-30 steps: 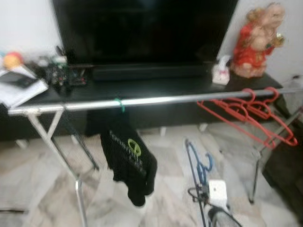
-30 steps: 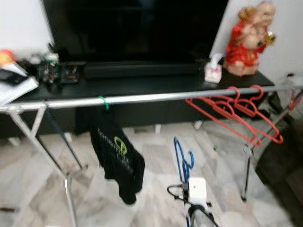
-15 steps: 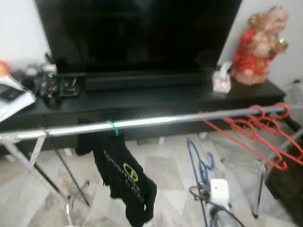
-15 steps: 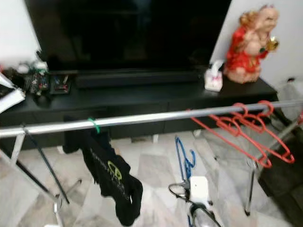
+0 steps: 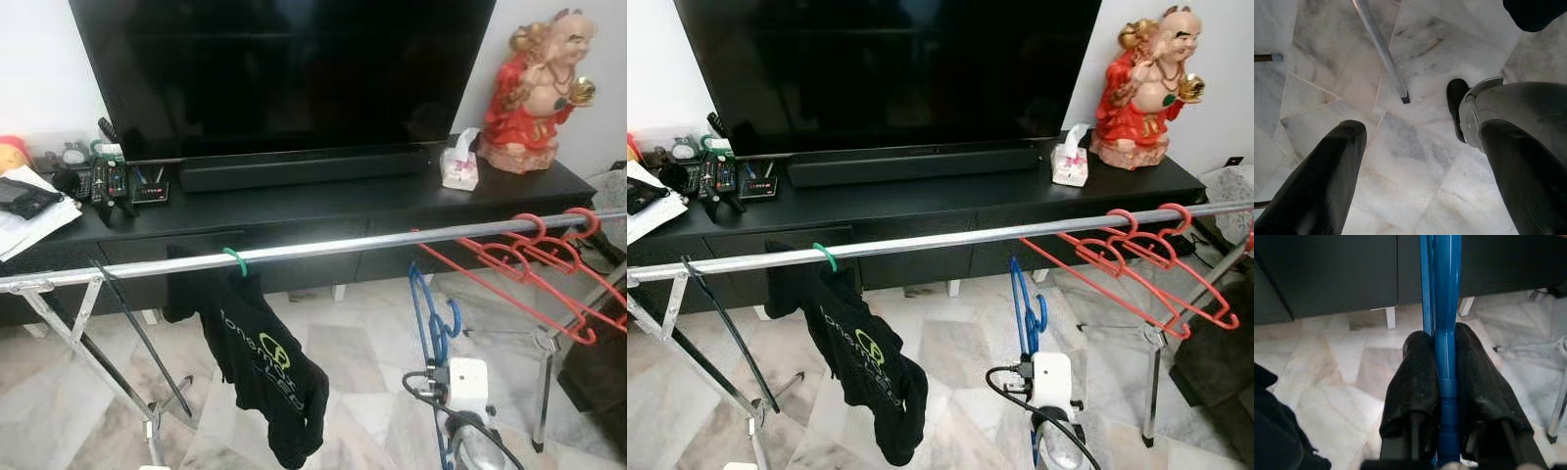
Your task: Hang hanger
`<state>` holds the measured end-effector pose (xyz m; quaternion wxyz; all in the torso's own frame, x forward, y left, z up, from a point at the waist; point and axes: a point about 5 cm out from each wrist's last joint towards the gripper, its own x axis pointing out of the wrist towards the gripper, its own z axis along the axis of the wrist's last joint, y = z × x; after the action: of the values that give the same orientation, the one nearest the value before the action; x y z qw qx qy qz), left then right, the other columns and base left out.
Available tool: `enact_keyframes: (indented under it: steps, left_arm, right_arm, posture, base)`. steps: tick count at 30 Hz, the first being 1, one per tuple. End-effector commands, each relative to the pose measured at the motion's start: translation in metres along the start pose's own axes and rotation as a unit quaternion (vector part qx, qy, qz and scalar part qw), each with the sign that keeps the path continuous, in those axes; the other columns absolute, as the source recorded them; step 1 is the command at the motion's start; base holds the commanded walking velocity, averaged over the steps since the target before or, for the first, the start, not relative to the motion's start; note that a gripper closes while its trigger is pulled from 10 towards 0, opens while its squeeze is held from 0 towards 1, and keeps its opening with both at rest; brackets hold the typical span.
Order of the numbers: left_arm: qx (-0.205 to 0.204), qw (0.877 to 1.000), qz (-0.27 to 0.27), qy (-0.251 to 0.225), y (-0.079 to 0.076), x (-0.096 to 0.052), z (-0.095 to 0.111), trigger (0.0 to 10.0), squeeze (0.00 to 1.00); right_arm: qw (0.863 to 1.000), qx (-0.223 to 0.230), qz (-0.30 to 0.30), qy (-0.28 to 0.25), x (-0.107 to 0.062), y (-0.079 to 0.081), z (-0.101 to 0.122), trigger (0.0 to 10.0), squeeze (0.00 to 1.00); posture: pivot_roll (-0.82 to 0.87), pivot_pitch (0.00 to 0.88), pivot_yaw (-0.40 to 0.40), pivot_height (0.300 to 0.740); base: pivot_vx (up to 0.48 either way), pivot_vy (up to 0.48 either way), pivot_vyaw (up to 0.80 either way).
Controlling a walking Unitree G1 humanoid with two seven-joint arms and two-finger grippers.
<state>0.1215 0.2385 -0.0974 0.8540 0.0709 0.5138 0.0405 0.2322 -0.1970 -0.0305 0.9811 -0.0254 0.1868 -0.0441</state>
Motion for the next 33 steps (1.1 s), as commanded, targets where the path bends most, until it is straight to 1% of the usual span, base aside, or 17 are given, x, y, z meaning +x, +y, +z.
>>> enact_keyframes:
  steps: [1,5,7,8,10,16,19,21,24,25,26,31,33]
  left_arm:
    - [0.010,1.000,0.001,0.008,0.000,0.000,-0.003,10.0,0.00]
    - [0.010,1.000,0.001,0.007,0.000,0.000,-0.003,10.0,0.00]
    - [0.009,1.000,0.001,0.007,-0.001,0.000,-0.003,10.0,0.00]
    - [0.009,1.000,0.001,0.007,-0.001,0.000,-0.003,10.0,0.00]
    - [0.008,1.000,0.001,0.007,-0.001,0.000,-0.003,10.0,0.00]
    - [0.007,1.000,0.002,0.007,-0.001,0.000,-0.003,10.0,0.00]
    - [0.007,1.000,0.002,0.008,-0.002,0.000,-0.003,10.0,0.00]
    - [0.006,1.000,0.002,0.008,-0.002,0.000,-0.003,10.0,0.00]
    - [0.007,1.000,0.001,0.008,-0.002,0.000,-0.002,10.0,0.00]
    - [0.009,1.000,-0.001,0.008,-0.002,0.000,-0.002,10.0,0.00]
    - [0.010,1.000,-0.001,0.008,-0.002,0.000,-0.002,10.0,0.00]
    - [0.009,1.000,-0.001,0.008,-0.002,0.000,-0.002,10.0,0.00]
    - [0.010,1.000,-0.001,0.008,-0.001,0.000,-0.002,10.0,0.00]
  right_arm:
    - [0.999,-0.006,0.003,-0.032,0.009,0.002,0.017,10.0,0.00]
    - [0.999,-0.007,0.008,-0.035,0.012,0.004,0.022,10.0,0.00]
    - [0.999,-0.008,0.019,-0.045,0.017,0.008,0.030,10.0,0.00]
    - [0.999,-0.008,0.019,-0.045,0.017,0.008,0.030,10.0,0.00]
    - [0.998,-0.008,0.027,-0.060,0.024,0.012,0.042,10.0,0.00]
    - [0.997,-0.013,0.037,-0.061,0.032,0.016,0.054,10.0,0.00]
    - [0.997,-0.036,0.046,-0.047,0.038,0.019,0.059,10.0,0.00]
    - [0.997,-0.034,0.051,-0.051,0.039,0.020,0.063,10.0,0.00]
    - [0.997,-0.042,0.046,-0.049,0.044,0.020,0.070,10.0,0.00]
    - [0.997,-0.058,0.040,-0.039,0.046,0.020,0.071,10.0,0.00]
    - [0.997,-0.062,0.039,-0.037,0.047,0.019,0.072,10.0,0.00]
    - [0.996,-0.072,0.039,-0.027,0.053,0.022,0.080,10.0,0.00]
    - [0.997,-0.068,0.026,-0.021,0.057,0.022,0.087,10.0,0.00]
  posture:
    - [-0.08,0.000,-0.040,0.740]
    - [-0.08,0.000,-0.040,0.740]
    - [-0.07,0.000,-0.043,0.740]
    - [-0.07,0.000,-0.043,0.740]
    - [-0.07,0.000,-0.044,0.740]
    - [-0.07,0.000,-0.044,0.740]
    - [-0.07,0.000,-0.042,0.740]
    - [-0.07,0.000,-0.042,0.740]
    - [-0.07,0.000,-0.037,0.740]
    - [-0.08,0.000,-0.035,0.740]
    - [-0.08,0.000,-0.035,0.740]
    - [-0.07,0.000,-0.035,0.740]
    - [-0.08,0.000,-0.032,0.740]
  base:
    - [0.000,0.000,0.00]
    - [0.000,0.000,0.00]
    - [0.000,0.000,0.00]
    - [0.000,0.000,0.00]
    - [0.000,0.000,0.00]
    - [0.000,0.000,0.00]
    - [0.000,0.000,0.00]
    - [0.000,0.000,0.00]
    - [0.000,0.000,0.00]
    - [0.000,0.000,0.00]
    - [0.000,0.000,0.00]
    - [0.000,0.000,0.00]
    - [0.000,0.000,0.00]
